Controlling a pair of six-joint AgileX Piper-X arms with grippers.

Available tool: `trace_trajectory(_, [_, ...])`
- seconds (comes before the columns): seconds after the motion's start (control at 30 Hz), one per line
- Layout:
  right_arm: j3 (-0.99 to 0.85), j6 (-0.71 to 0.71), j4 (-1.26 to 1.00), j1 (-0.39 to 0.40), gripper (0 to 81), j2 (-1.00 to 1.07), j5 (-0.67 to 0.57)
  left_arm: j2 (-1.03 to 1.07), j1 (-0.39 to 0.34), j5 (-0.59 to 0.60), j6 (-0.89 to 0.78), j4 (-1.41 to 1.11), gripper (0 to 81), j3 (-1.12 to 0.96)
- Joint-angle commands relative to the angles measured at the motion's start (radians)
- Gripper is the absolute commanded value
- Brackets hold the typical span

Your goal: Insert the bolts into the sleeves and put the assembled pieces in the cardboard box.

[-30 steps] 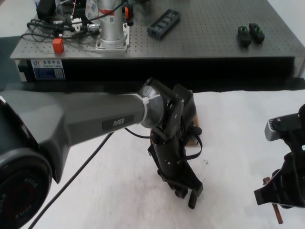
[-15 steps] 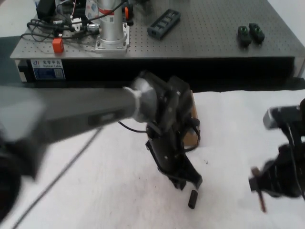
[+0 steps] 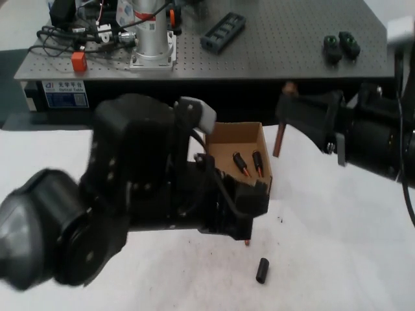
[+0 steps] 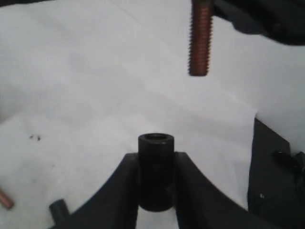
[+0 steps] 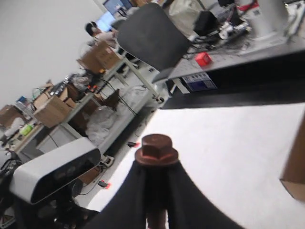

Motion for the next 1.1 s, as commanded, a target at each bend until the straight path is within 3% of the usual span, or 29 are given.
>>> trace_trajectory(0.0, [0.001,0.155,-0.221,0.06,3.8,-0.009,-0.025,-0.03,0.0,0.027,-0.038,-0.076,0.6,0.01])
trace_trajectory(0.93, [0.001,0.16,-0.082,0.06,3.8,-0.009,-0.211,-0.03,0.0,0.046,-0.001,-0.129,0.6,0.01])
trace_trajectory(1.0, [0.001,0.16,-0.075,0.06,0.6,-0.009,-0.246,-0.03,0.0,0.046,0.028,-0.129,0.6,0.01])
trace_trajectory(1.07, [0.001,0.151,-0.075,0.06,13.6,-0.009,-0.281,-0.03,0.0,0.021,0.05,-0.129,0.6,0.01])
